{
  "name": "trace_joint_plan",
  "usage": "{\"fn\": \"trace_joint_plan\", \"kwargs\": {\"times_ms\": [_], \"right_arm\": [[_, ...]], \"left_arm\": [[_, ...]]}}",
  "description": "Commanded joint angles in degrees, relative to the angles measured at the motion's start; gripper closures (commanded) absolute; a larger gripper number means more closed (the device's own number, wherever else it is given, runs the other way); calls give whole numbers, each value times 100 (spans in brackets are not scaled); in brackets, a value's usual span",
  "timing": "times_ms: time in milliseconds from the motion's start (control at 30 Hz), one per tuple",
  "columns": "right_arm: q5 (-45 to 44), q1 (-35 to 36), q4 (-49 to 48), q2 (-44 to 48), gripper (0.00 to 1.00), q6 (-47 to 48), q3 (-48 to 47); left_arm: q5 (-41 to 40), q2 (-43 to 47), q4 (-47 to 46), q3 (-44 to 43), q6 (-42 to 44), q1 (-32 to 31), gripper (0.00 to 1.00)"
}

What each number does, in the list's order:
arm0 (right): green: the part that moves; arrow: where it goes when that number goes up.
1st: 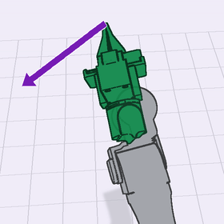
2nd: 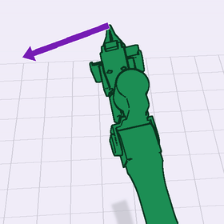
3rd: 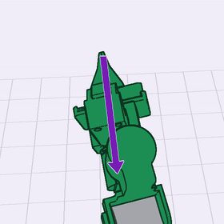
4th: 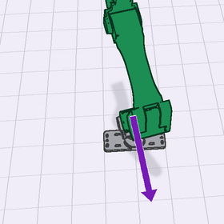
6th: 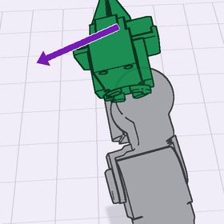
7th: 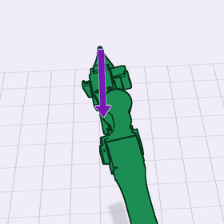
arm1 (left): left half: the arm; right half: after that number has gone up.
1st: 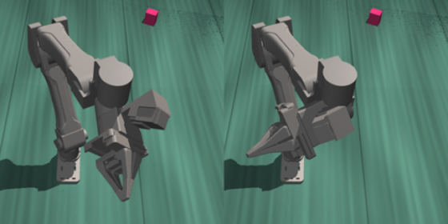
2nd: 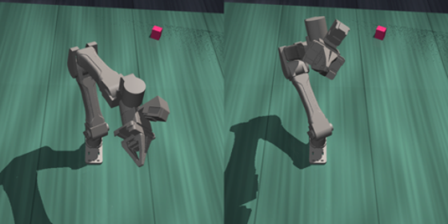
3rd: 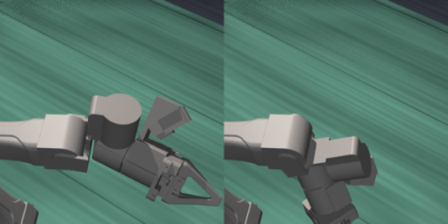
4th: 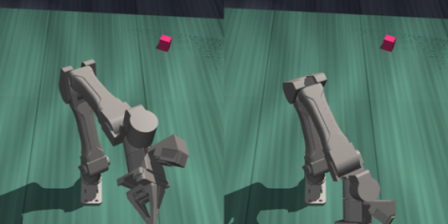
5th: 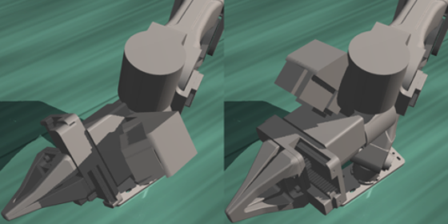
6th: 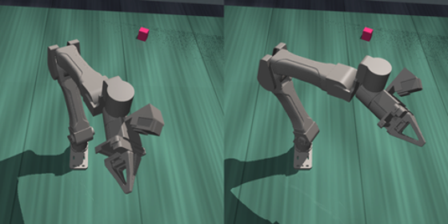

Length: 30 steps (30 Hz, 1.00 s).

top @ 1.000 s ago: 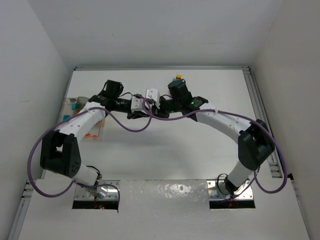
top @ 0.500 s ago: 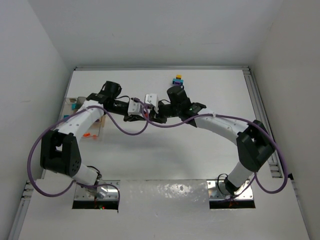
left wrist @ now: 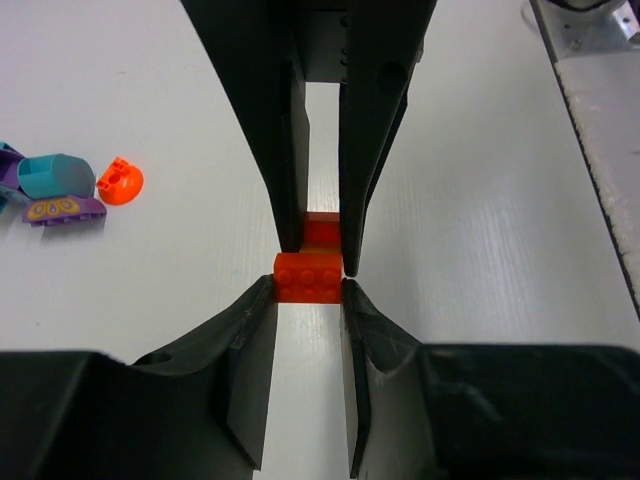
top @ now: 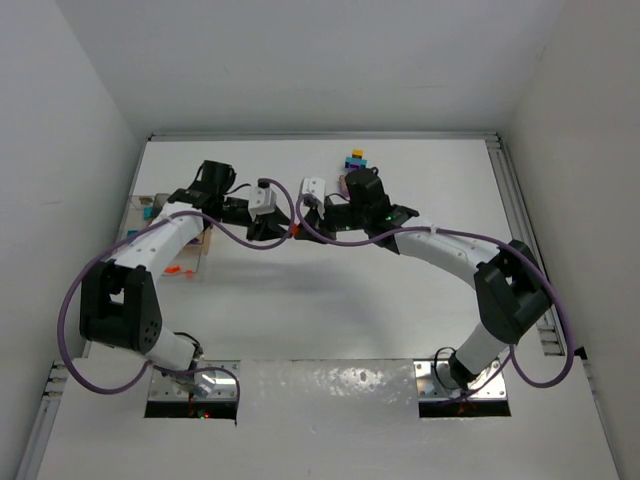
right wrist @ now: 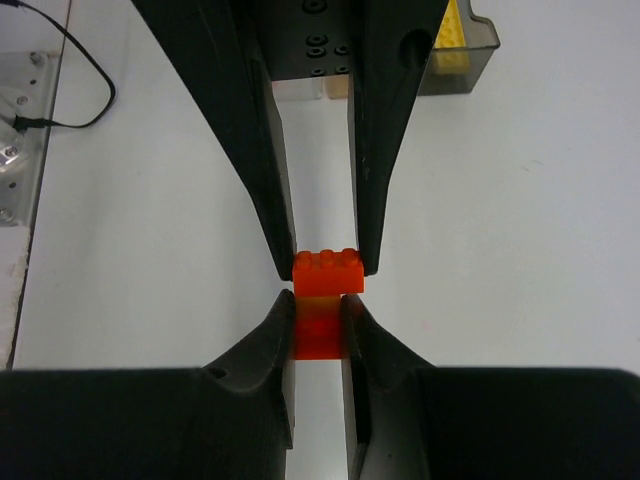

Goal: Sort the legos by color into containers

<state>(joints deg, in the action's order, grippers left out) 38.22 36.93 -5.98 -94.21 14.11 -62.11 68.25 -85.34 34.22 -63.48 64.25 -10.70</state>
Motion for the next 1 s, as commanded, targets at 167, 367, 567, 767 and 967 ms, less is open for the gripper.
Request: {"fn": "trace_joint_plan", "kwargs": {"times_ms": [167,367,567,767,967], "right_arm": [[-438,-607,800,149,100,-171,533],[-438,-748,835,131,100,-172,638],[-350,-766,756,114,100,-320,638],[-244,-626,677,123,100,-322,349],[-253,-467,870,105,100,-58,-38]], "left_arm": [[321,342,-108,-129,-440,710,100],[391,343,-82,-103,-501,806,100],[461,351,-152,11,-536,806,100],[242,413,-64,143,-9,490,100],[277,369,-354,205,-193,332,71]]}}
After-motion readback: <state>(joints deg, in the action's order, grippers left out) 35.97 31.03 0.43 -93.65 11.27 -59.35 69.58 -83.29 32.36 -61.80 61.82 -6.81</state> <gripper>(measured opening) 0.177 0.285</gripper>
